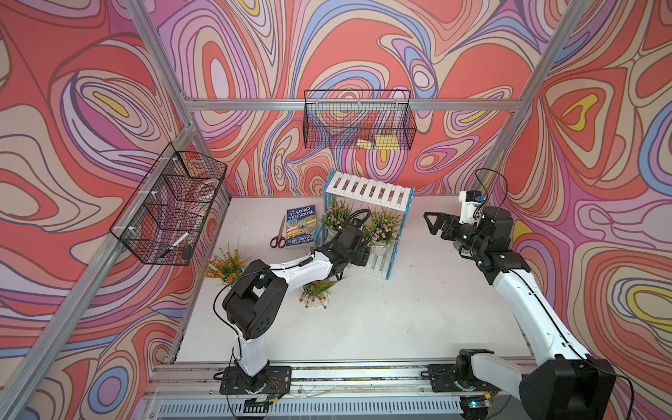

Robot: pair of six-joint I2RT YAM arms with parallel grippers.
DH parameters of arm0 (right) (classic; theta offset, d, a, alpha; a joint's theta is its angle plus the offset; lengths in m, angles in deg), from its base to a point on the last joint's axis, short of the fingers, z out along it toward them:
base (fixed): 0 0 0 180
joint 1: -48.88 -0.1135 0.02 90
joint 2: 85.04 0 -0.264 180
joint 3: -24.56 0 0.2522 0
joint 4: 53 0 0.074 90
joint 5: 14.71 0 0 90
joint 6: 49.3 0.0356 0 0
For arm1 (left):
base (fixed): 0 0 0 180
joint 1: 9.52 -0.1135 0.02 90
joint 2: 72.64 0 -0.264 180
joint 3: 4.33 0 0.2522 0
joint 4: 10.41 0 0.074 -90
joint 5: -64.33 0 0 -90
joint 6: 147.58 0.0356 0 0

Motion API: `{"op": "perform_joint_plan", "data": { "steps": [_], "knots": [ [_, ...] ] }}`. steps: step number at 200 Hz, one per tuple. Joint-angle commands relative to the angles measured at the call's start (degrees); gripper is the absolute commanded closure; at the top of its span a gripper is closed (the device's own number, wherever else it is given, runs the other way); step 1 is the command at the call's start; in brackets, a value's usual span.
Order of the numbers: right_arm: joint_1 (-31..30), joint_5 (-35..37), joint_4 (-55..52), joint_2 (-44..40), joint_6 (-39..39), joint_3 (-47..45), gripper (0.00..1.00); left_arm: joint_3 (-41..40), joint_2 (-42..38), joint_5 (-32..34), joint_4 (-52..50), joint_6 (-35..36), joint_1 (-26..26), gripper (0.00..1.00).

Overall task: Place the baby's breath potted plants on the rack by color
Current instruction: Place the baby's breath potted plant on the rack.

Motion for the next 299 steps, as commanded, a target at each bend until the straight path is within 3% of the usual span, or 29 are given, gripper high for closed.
{"op": "perform_joint_plan", "data": {
  "steps": [1, 32, 69, 150, 237, 264, 299],
  "knots": [
    [-0.3, -0.3, -0.1, 0.6, -0.7, 1.2, 0.02, 0.5, 0.9, 2.0, 5.2, 0.6, 0.5, 0.33],
    [-0.3, -0.6, -0.3, 0.8, -0.9, 1.4, 0.02, 2.2, 2.4, 3.6, 3.3, 2.3, 0.9, 0.27],
    [-0.3, -1.2, -0.3, 0.7, -0.8, 1.2, 0.02, 3.0, 2.8, 3.6, 2.5, 2.7, 1.0, 0.00],
    [-0.3, -1.9, -0.1, 0.5, -0.7, 0.9, 0.02, 1.7, -2.5, 0.7, 4.2, 5.7, 0.9, 0.00],
    [-0.3, -2.6, 0.2, -0.1, -0.2, 0.7, 0.02, -8.4, -20.3, -7.6, 19.0, 6.2, 0.9, 0.00],
    [-0.3, -3.3, 0.5, 0.1, 0.2, 0.6, 0.02, -8.5, -29.8, -7.1, 10.5, 6.4, 0.9, 0.00],
    [-0.3, -4.4, 1.0, 0.9, 0.6, 0.4, 0.02, -7.5, -41.9, -1.9, -11.9, 4.0, 0.9, 0.00]
  ]
}}
